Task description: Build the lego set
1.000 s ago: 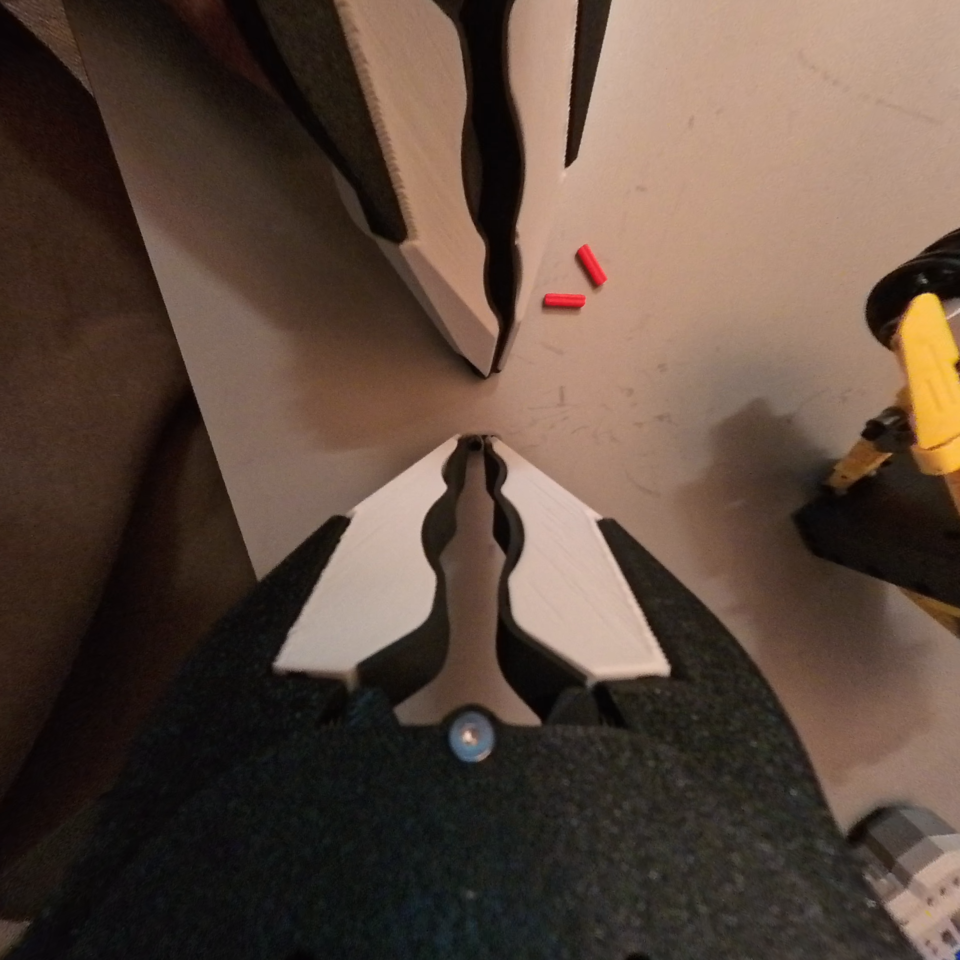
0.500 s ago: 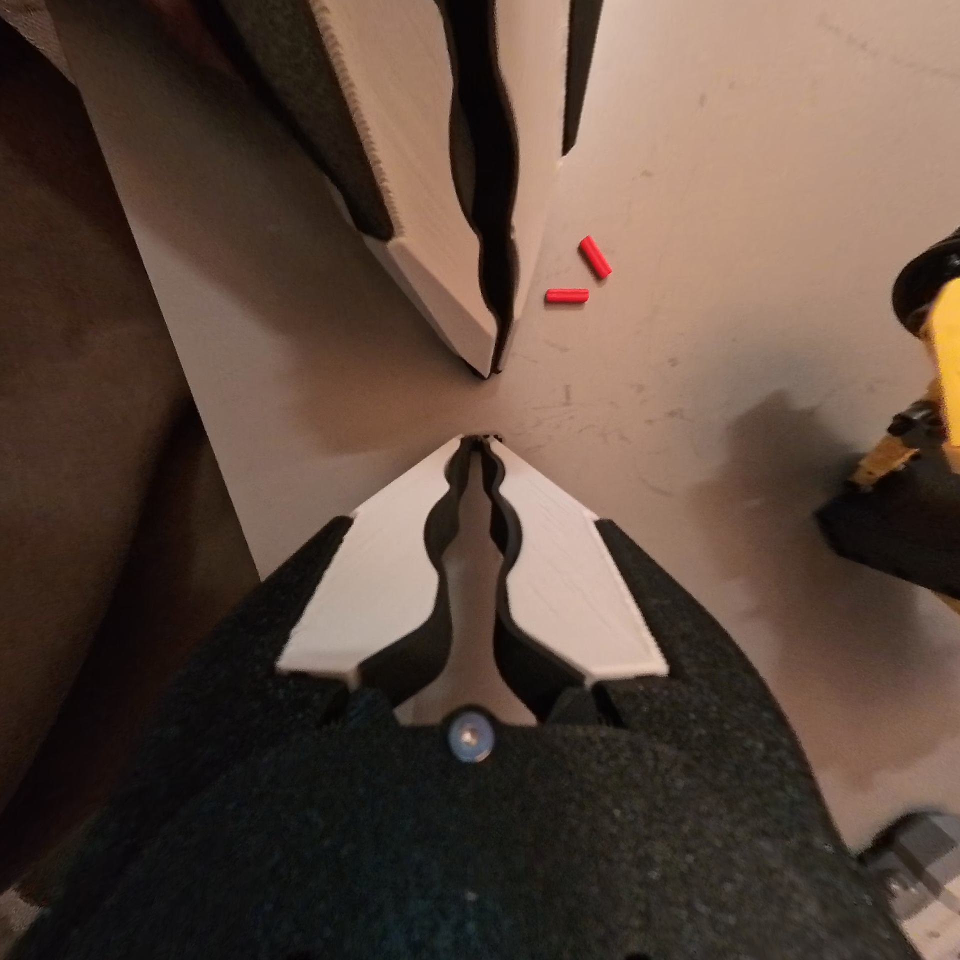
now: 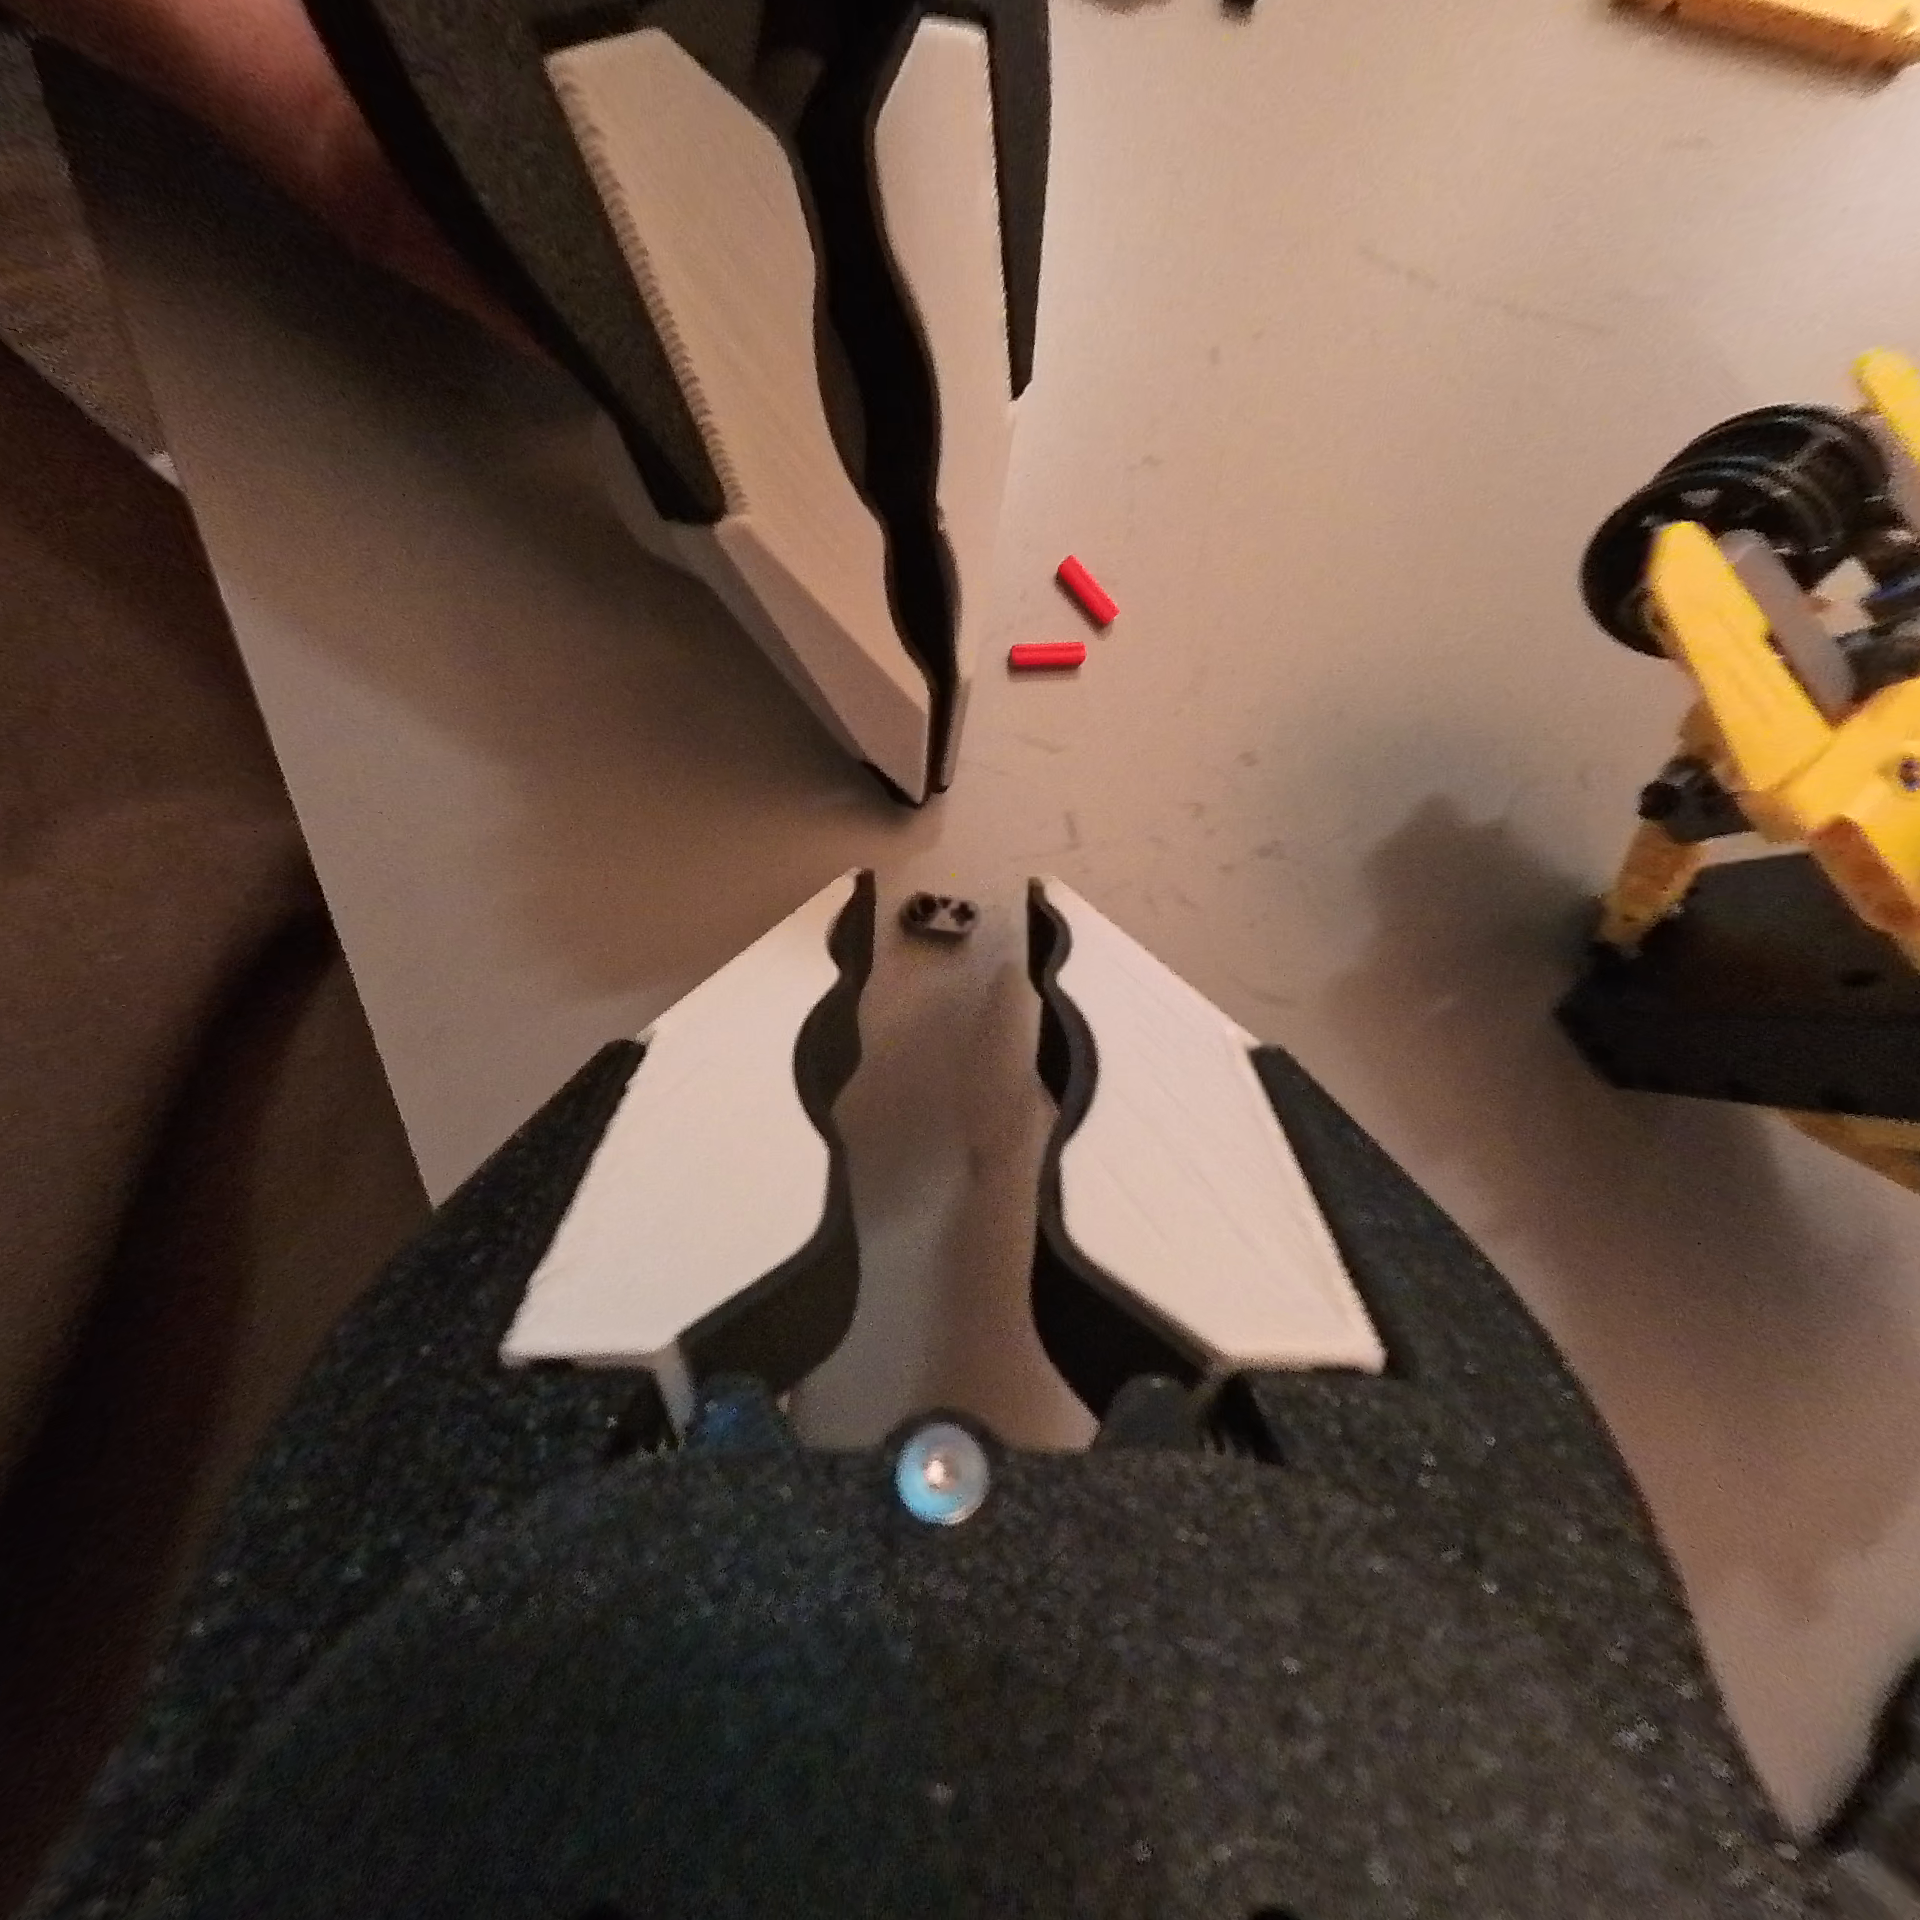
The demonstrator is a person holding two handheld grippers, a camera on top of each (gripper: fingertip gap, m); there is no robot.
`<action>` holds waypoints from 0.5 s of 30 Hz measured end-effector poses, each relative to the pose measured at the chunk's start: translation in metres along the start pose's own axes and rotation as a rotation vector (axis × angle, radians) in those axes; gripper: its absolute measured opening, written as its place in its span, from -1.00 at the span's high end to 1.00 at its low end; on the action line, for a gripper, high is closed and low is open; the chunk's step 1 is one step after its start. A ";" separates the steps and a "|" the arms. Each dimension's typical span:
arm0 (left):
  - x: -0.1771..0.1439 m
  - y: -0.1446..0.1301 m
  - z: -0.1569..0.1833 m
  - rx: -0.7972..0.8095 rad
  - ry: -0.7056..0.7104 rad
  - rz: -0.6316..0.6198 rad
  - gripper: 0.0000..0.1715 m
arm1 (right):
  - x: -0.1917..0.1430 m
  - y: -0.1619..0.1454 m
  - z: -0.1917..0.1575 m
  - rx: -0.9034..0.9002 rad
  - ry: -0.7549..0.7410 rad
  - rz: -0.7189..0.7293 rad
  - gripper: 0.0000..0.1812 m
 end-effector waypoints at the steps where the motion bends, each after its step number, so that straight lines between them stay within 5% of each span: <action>1: 0.000 0.000 0.000 0.006 0.004 -0.001 1.00 | -0.005 0.001 0.003 0.006 -0.010 0.028 0.69; 7: 0.003 0.000 0.015 0.075 -0.013 0.003 0.63 | -0.040 -0.009 0.039 0.108 -0.088 0.146 0.69; 15: 0.018 0.006 0.008 0.050 0.109 -0.009 0.74 | -0.040 -0.031 0.068 0.212 -0.110 0.194 0.69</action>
Point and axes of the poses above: each gripper's, where its closed fingertips meet, x out along the fingers, y out of its top, z = x × y across the jaws, the point moved 1 cm from there along -x, back along the fingers, and after that the axes turned 2 degrees about -y, right-handed, at the moved point
